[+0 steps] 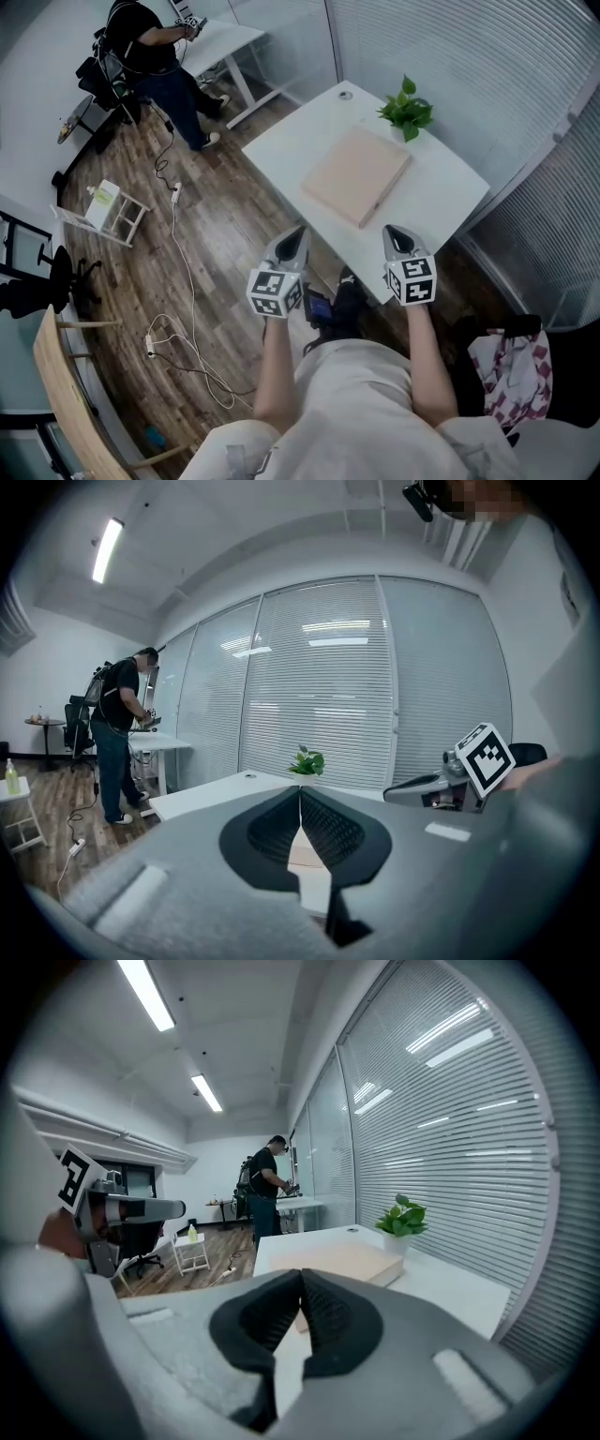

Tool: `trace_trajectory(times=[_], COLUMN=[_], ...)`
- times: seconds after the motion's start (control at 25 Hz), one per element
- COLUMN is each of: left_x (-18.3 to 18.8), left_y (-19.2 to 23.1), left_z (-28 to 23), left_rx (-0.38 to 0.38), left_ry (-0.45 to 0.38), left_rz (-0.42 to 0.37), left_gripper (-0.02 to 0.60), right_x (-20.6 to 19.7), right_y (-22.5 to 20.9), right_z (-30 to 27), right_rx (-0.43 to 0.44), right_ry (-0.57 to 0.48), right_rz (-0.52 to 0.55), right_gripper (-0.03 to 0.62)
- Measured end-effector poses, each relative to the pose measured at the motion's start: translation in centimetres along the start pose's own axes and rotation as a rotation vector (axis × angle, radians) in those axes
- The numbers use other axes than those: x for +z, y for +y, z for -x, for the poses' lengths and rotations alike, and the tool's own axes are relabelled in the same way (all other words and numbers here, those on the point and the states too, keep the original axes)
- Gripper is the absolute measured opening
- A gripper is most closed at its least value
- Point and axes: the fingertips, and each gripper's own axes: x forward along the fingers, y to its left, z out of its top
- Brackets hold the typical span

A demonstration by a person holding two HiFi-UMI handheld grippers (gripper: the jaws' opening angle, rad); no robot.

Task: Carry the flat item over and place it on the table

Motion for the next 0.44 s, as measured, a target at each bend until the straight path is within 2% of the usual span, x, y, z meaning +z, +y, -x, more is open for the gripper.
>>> trace_trajectory(times=[0.16, 0.28, 0.44], left_x=[0.2, 0.2, -0.1], left_y=[0.0, -0.2, -0.7], left_z=[0.1, 0.2, 0.5], left_rx=[-0.004, -0.002, -0.002], left_ry=[0.004, 0.006, 0.013], left_rz=[-0.004, 0.001, 0.008], left_gripper=[0.009, 0.009, 0.009], right_x=[0.1, -0.4, -1.3], right_y=[-0.1, -0.7, -0.9], right_z=[0.3, 0.5, 0.9], right_rx=[-0.013, -0.044, -0.043], right_ry=[-0.002, 0.024, 0.049], right_rz=[0.002, -0.024, -0.059], right_gripper=[0.002, 0.002, 0.002])
